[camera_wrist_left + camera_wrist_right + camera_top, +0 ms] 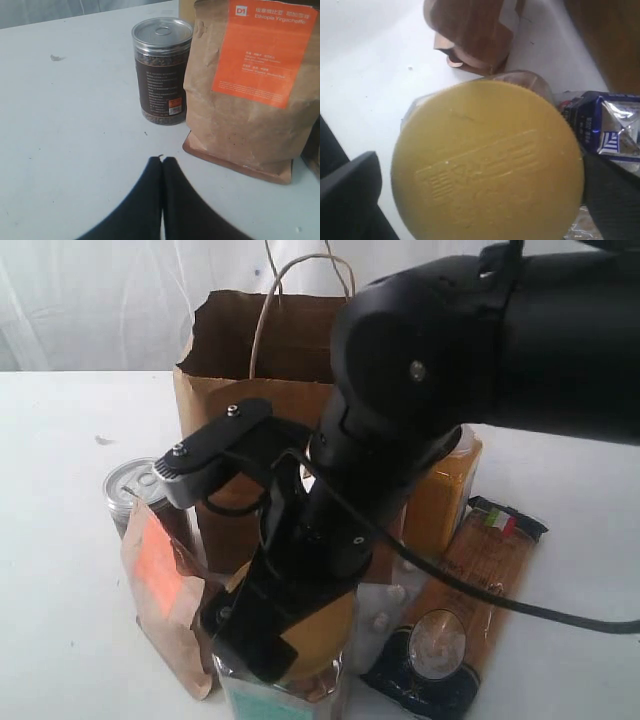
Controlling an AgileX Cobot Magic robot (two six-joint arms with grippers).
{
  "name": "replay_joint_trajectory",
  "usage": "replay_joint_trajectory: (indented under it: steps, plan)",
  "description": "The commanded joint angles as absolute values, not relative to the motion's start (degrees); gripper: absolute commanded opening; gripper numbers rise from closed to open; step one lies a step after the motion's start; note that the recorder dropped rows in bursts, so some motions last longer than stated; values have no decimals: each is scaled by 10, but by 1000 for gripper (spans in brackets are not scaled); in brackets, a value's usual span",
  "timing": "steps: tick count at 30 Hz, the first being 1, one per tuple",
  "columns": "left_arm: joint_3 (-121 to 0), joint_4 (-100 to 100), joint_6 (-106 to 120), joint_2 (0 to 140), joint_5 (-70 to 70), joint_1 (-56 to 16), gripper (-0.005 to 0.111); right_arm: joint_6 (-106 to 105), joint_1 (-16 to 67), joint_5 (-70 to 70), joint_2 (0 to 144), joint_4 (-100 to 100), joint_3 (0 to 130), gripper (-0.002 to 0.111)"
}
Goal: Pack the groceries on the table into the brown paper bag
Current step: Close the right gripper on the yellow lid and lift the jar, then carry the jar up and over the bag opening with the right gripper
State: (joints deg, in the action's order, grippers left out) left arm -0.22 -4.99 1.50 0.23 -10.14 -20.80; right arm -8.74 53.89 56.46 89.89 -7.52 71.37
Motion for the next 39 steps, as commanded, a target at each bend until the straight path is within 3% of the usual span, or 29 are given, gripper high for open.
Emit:
replay_joint_trajectory:
  steps: [1, 9, 12, 14, 17, 20, 31, 39]
  plan:
    - [0, -53, 15, 0, -105, -207, 0, -87, 542, 567, 912, -72, 713, 104]
    - [0, -53, 15, 0, -105, -207, 0, -87, 542, 589, 939, -54, 713, 102]
    - [0, -53, 15, 0, -105, -207, 0, -87, 542, 601, 941, -44, 713, 92]
    - [0, -53, 15, 0, -105, -207, 0, -87, 542, 602, 941, -41, 713, 75]
    - [0, -53, 15, 0, -105, -207, 0, -65, 542, 601, 935, -41, 714, 35]
    - [0, -53, 15, 0, -105, -207, 0, -35, 542, 594, 913, -41, 714, 3]
    - [0, -53, 15, 0, -105, -207, 0, 39, 542, 635, 742, 12, 720, 0]
    - [0, -53, 15, 0, -105, -207, 0, 68, 542, 700, 673, 104, 826, 0]
